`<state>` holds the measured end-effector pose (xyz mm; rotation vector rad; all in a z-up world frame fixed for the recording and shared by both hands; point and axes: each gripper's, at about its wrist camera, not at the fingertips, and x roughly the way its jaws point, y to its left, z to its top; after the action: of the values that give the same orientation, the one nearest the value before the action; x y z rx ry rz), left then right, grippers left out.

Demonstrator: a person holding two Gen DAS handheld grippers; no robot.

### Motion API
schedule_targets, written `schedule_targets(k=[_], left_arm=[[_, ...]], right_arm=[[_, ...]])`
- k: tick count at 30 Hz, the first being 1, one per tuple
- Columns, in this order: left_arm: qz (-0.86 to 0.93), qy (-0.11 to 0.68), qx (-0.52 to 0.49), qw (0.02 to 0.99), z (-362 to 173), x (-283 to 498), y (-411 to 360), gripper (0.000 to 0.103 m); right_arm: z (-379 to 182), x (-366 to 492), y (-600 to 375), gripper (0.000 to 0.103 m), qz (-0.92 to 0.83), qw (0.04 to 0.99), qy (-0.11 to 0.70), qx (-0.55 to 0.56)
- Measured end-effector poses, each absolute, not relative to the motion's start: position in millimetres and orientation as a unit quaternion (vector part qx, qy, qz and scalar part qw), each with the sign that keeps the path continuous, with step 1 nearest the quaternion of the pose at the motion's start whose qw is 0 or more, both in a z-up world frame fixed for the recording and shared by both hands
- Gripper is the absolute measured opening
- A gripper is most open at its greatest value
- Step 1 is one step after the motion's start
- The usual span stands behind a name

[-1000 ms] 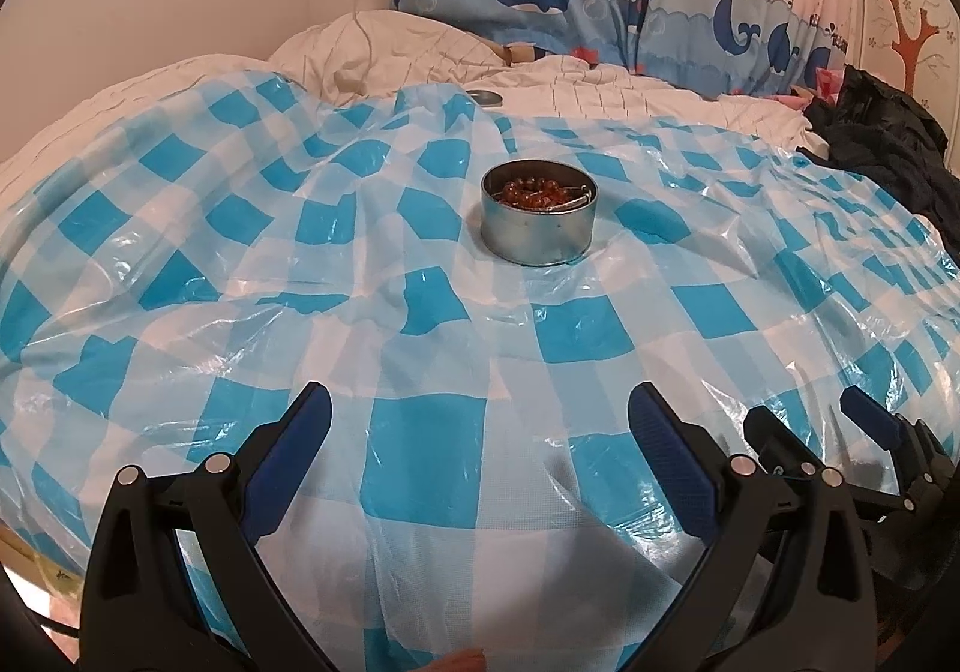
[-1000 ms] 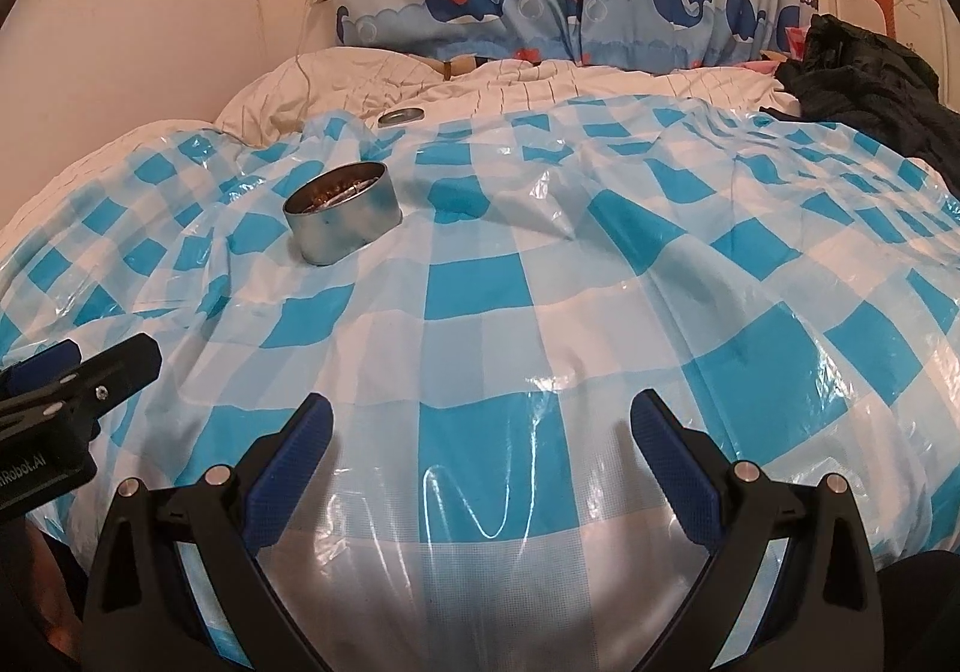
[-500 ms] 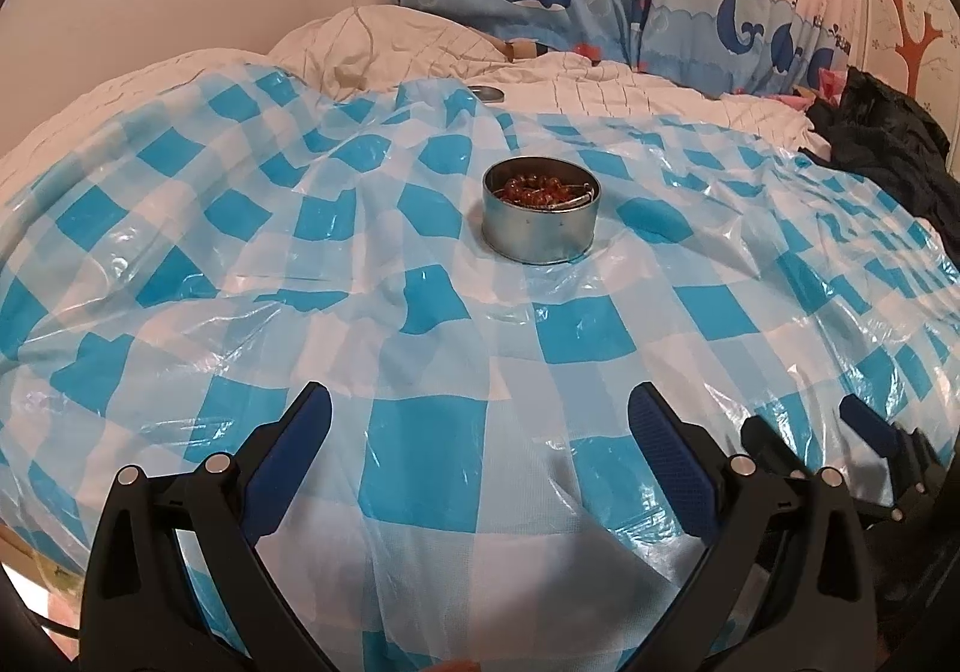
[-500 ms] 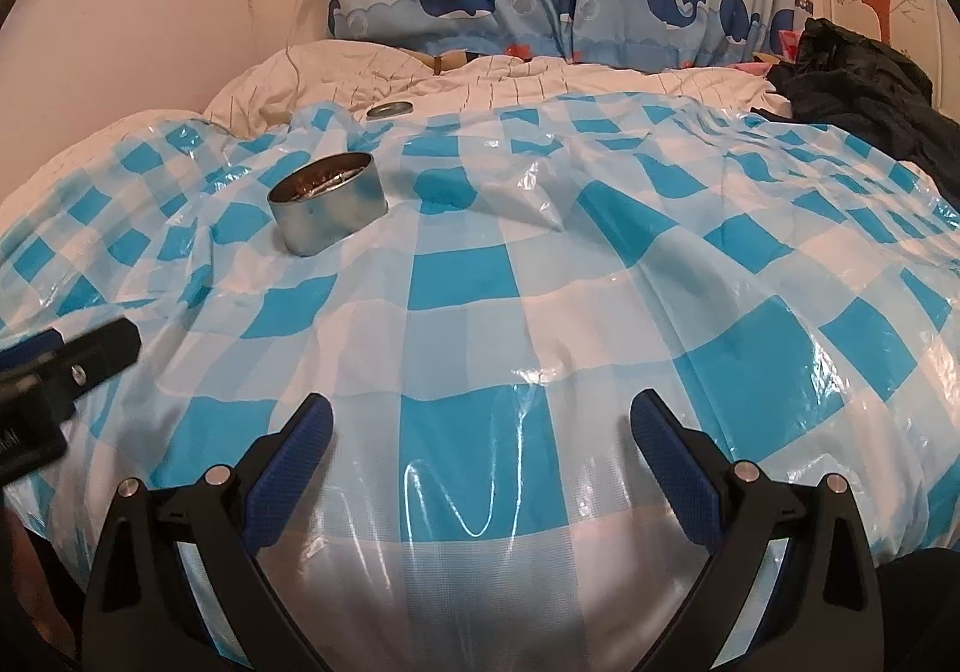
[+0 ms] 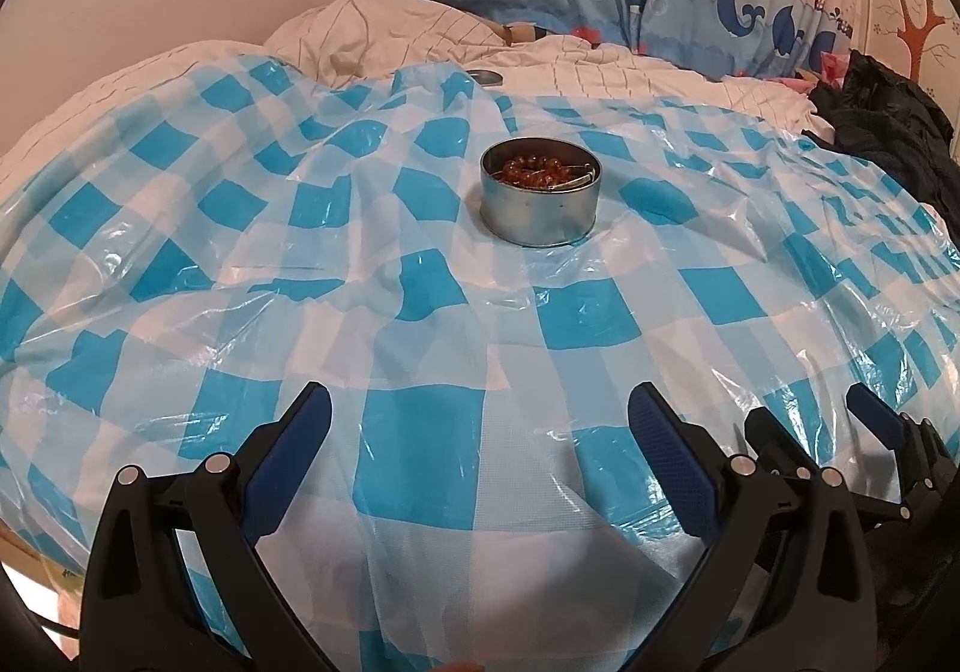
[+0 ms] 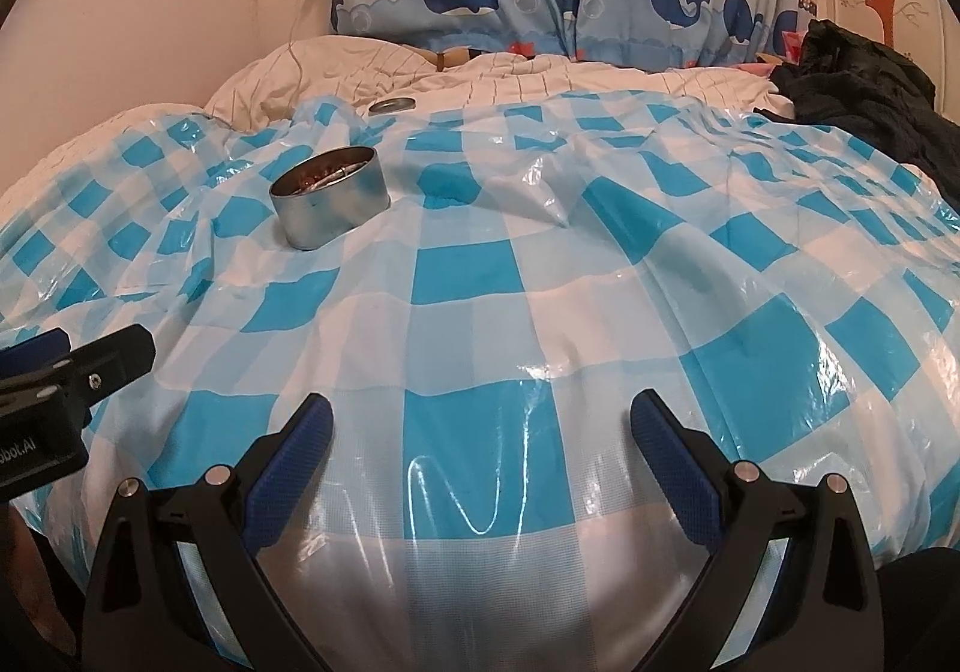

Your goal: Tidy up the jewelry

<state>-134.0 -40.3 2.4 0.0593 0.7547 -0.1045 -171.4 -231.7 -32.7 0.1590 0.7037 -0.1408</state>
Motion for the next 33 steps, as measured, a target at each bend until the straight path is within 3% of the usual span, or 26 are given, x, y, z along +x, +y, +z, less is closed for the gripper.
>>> schedule_targets(k=[33], left_arm=[[-0.056,0.364,0.012,0.93,7.4,-134.5,-35.5,0.095]], right_arm=[[-33.6,-170.8,-231.6,0.095,-0.067,0.932,0.347,0.078]])
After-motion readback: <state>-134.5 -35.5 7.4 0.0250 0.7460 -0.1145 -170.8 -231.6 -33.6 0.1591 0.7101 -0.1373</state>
